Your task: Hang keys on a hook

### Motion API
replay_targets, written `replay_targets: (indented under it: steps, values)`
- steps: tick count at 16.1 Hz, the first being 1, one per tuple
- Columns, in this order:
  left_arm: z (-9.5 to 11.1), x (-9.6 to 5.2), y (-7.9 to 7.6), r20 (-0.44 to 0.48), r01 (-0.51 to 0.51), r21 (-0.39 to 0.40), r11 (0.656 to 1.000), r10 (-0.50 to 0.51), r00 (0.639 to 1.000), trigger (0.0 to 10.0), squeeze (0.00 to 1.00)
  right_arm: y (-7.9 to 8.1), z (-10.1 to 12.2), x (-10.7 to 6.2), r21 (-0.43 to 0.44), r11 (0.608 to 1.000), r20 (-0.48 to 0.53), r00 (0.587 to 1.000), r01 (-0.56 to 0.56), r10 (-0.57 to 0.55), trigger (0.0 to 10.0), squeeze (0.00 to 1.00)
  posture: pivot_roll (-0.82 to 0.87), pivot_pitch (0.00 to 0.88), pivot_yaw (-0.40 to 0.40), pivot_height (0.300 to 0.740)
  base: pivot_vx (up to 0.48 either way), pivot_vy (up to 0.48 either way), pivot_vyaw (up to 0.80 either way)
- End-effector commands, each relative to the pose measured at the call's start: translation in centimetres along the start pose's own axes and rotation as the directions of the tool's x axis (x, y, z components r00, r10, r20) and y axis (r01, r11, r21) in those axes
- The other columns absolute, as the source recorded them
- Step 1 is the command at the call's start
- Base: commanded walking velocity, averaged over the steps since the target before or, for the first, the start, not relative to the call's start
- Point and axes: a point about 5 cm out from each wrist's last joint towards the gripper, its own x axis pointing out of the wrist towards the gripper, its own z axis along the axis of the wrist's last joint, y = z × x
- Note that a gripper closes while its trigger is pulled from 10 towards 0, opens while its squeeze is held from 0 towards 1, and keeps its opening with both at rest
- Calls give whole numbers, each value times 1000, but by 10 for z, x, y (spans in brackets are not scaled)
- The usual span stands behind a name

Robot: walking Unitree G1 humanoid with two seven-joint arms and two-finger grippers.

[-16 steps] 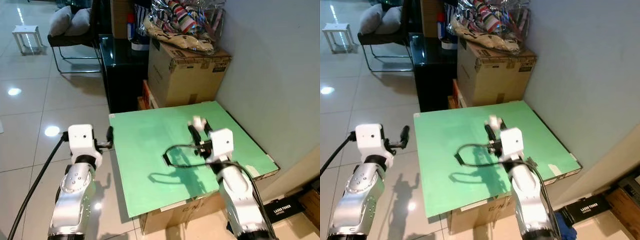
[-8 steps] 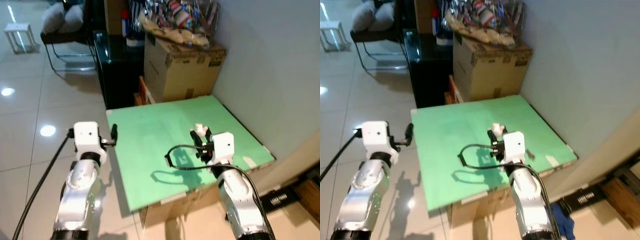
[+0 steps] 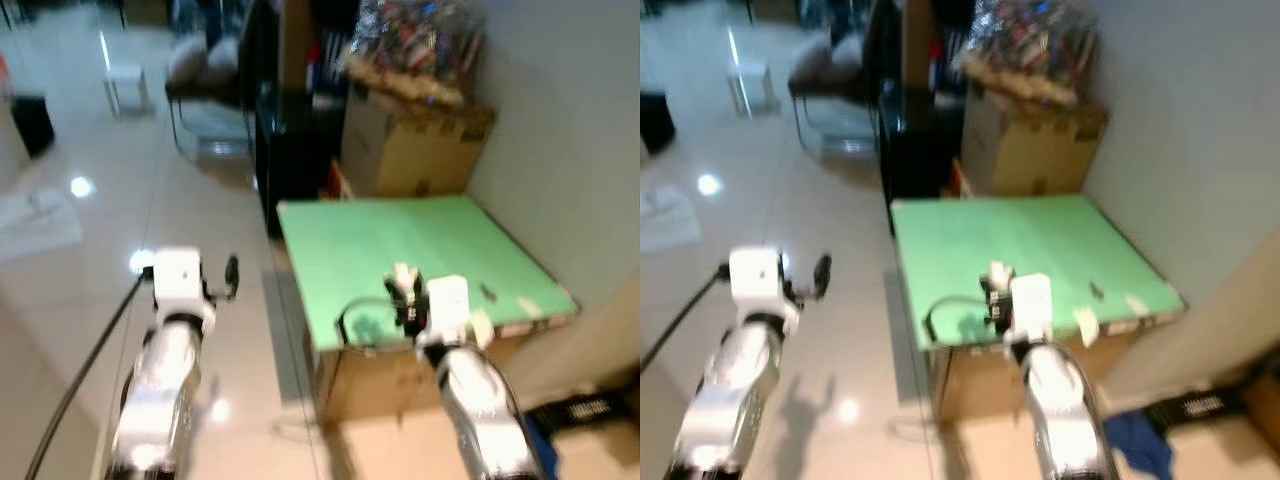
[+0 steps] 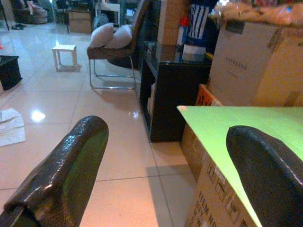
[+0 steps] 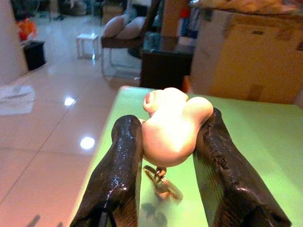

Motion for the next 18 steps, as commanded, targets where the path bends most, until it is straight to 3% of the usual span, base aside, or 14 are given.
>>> replay_targets:
  steps: [1, 11, 12, 13, 14, 18]
  values:
    - [7, 0, -5, 32, 17, 6, 1000, -18, 999, 10000, 0, -8, 5, 2, -8, 1000, 7, 1000, 20, -20, 0, 0, 8, 0, -72, 740, 0, -480, 669]
    - [-1, -10, -6, 18, 3, 16, 1000, -4, 1000, 10000, 0, -5, -1, 6, 32, 999, -32, 999, 0, 1, 0, 0, 20, 0, -77, 740, 0, -480, 588]
    - [0, -10, -8, 20, 17, -34, 999, -16, 1000, 10000, 0, -4, -2, 7, 32, 999, -36, 999, -6, 7, 0, 0, 21, 0, -79, 740, 0, 0, 569]
    - [1, -10, -9, 26, 25, -36, 999, -24, 999, 10000, 0, -4, -3, 7, 32, 999, -37, 999, -7, 8, 0, 0, 20, 0, -78, 740, 0, 0, 575]
    - [2, -10, -8, 31, 26, 2, 1000, -26, 999, 10000, 0, -5, -3, 8, 32, 999, -38, 999, -7, 8, 0, 0, 20, 0, -79, 740, 0, 0, 569]
    - [-2, -11, -11, 19, 23, 27, 999, -23, 1000, 10000, 0, -6, -4, 8, 27, 1000, -46, 999, -8, 9, 0, 0, 15, 0, -80, 740, 0, -437, 573]
